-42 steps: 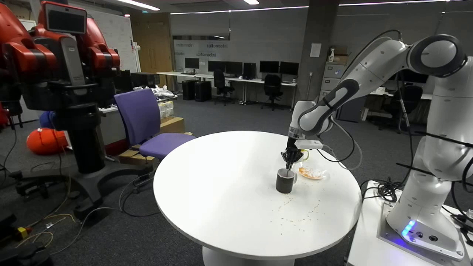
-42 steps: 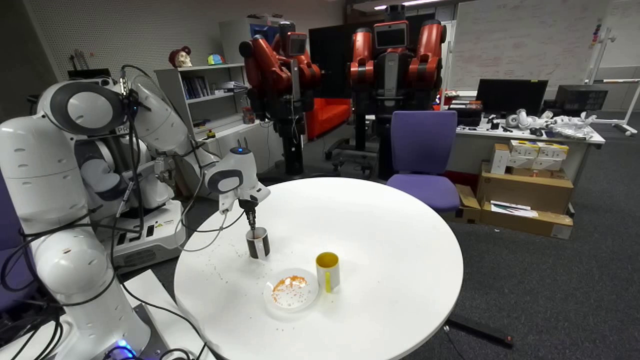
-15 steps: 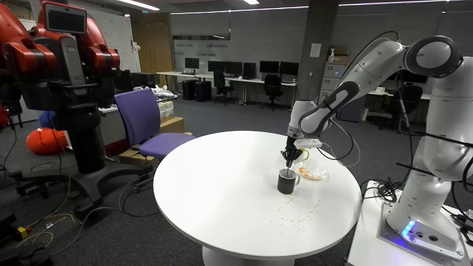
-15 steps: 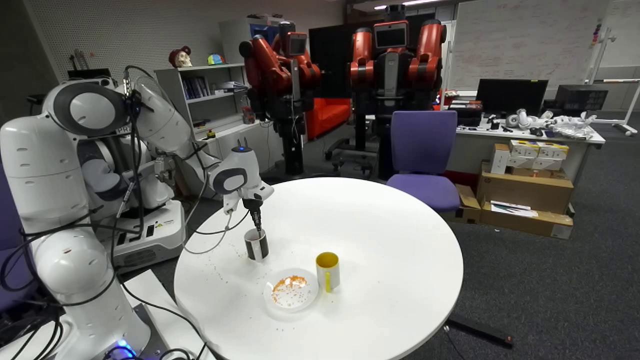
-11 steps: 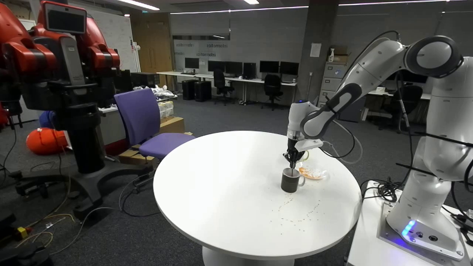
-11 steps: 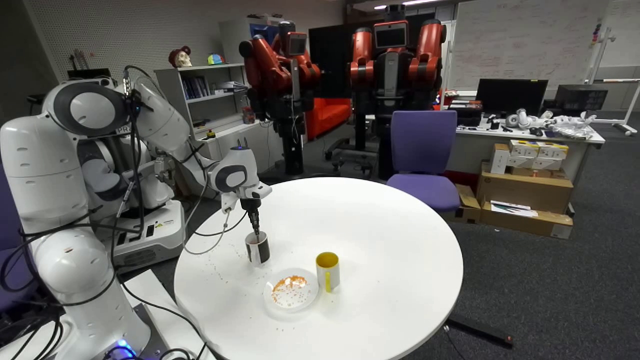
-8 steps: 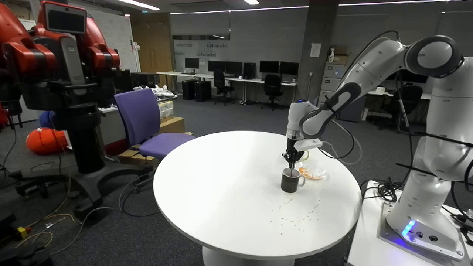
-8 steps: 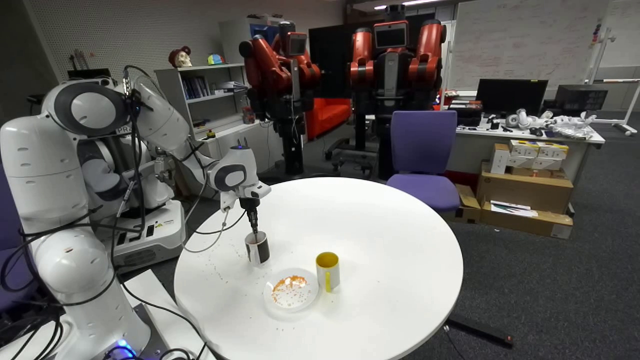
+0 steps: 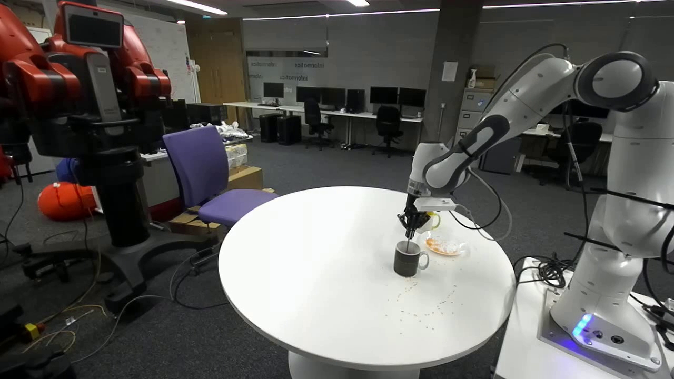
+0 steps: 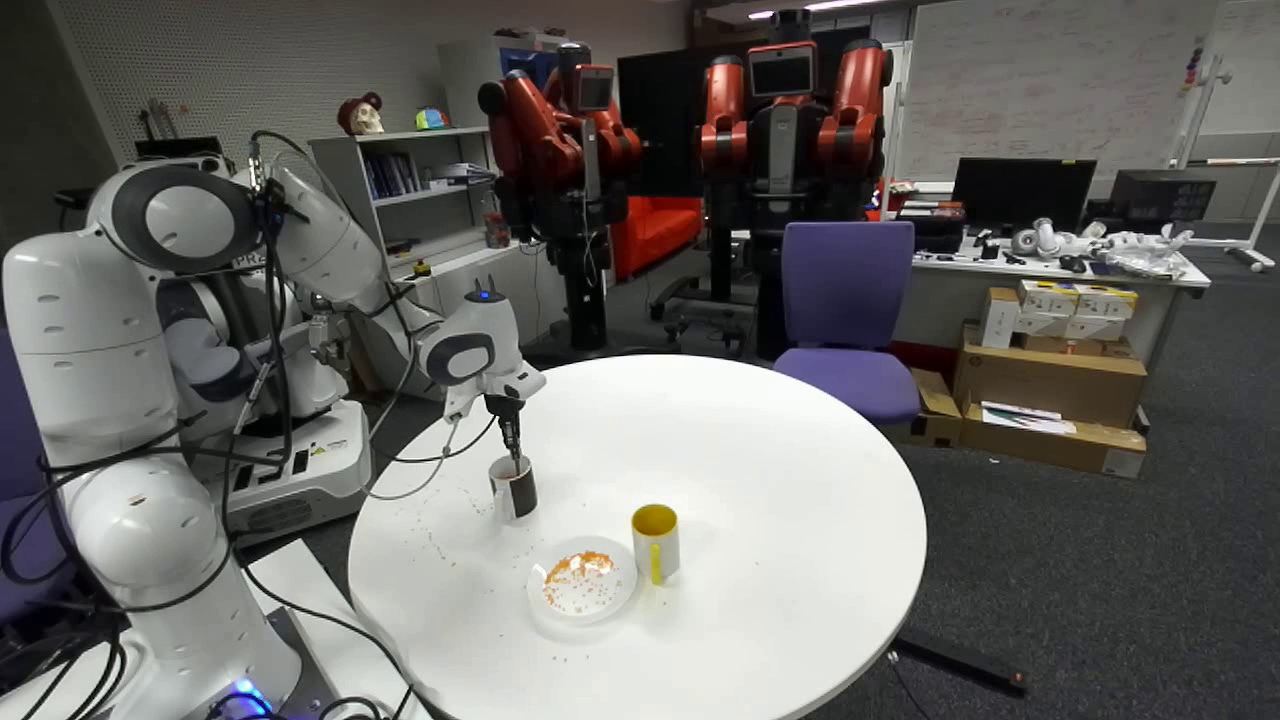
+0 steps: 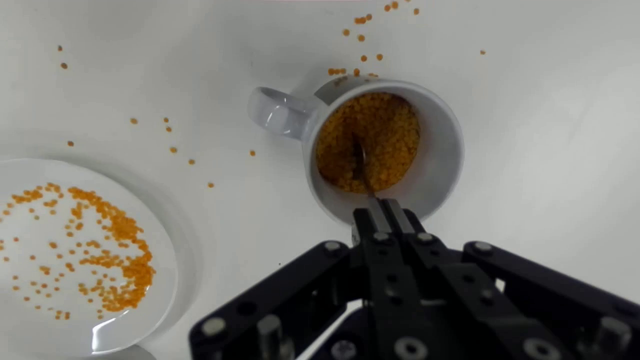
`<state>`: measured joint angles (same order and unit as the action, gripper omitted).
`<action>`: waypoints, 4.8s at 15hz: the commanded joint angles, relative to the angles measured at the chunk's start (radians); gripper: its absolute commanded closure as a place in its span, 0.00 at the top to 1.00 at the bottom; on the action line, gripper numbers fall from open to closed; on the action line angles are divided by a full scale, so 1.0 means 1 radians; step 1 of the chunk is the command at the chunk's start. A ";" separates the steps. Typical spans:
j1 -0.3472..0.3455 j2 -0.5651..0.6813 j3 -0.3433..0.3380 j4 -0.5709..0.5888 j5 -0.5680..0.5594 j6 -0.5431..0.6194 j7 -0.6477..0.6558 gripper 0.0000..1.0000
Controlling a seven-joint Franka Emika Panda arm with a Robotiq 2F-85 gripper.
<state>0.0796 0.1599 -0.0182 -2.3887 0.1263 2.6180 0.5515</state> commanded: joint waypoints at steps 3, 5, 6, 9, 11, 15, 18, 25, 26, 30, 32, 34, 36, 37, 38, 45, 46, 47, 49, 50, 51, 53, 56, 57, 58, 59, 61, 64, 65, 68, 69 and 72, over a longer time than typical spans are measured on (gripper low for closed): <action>0.065 -0.003 -0.068 0.028 -0.384 -0.058 0.250 0.01; 0.049 0.001 -0.034 0.031 -0.353 -0.066 0.210 0.01; 0.041 0.002 -0.021 0.031 -0.314 -0.054 0.183 0.01; 0.023 0.006 0.008 0.030 -0.191 -0.014 0.123 0.01; 0.019 0.006 0.012 0.030 -0.116 0.010 0.092 0.01; 0.056 -0.005 -0.038 0.027 -0.262 0.020 0.180 0.01; 0.068 -0.014 -0.046 0.041 -0.395 -0.066 0.237 0.01; 0.033 -0.003 0.007 0.040 -0.211 0.003 0.130 0.01; 0.037 -0.006 0.000 0.039 -0.222 0.011 0.145 0.01; 0.059 -0.013 -0.023 0.047 -0.360 -0.058 0.209 0.01; 0.050 -0.015 -0.005 0.045 -0.320 -0.062 0.166 0.01; 0.044 -0.014 0.001 0.041 -0.289 -0.021 0.164 0.01; 0.060 -0.015 -0.021 0.047 -0.366 -0.033 0.229 0.01; 0.062 -0.016 -0.024 0.051 -0.387 -0.053 0.239 0.01; 0.060 -0.016 -0.020 0.056 -0.390 -0.081 0.232 0.01; 0.049 -0.012 0.000 0.051 -0.293 -0.008 0.196 0.01; 0.063 -0.009 -0.018 0.058 -0.359 -0.033 0.243 0.01; 0.067 -0.009 -0.021 0.064 -0.389 -0.069 0.249 0.01; 0.062 -0.006 -0.001 0.070 -0.378 -0.117 0.207 0.01; 0.053 -0.005 0.016 0.068 -0.331 -0.111 0.160 0.01; 0.044 -0.003 0.029 0.064 -0.285 -0.089 0.121 0.01; 0.040 0.000 0.037 0.062 -0.232 -0.058 0.097 0.01; 0.063 -0.002 0.005 0.069 -0.335 -0.082 0.179 0.01; 0.071 -0.002 -0.006 0.074 -0.389 -0.108 0.210 0.01; 0.075 -0.002 -0.007 0.079 -0.426 -0.136 0.221 0.01; 0.074 0.000 -0.003 0.081 -0.451 -0.154 0.223 0.01; 0.064 0.006 0.018 0.083 -0.428 -0.173 0.173 0.01; 0.056 0.013 0.031 0.079 -0.362 -0.125 0.137 0.01; 0.058 0.012 0.025 0.078 -0.375 -0.108 0.161 0.01; 0.074 0.006 -0.005 0.077 -0.491 -0.088 0.261 0.01; 0.076 0.004 -0.011 0.078 -0.523 -0.081 0.290 0.01; 0.076 0.003 -0.018 0.083 -0.589 -0.089 0.351 0.01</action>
<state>0.1417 0.1684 -0.0140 -2.3211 -0.3882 2.5329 0.8368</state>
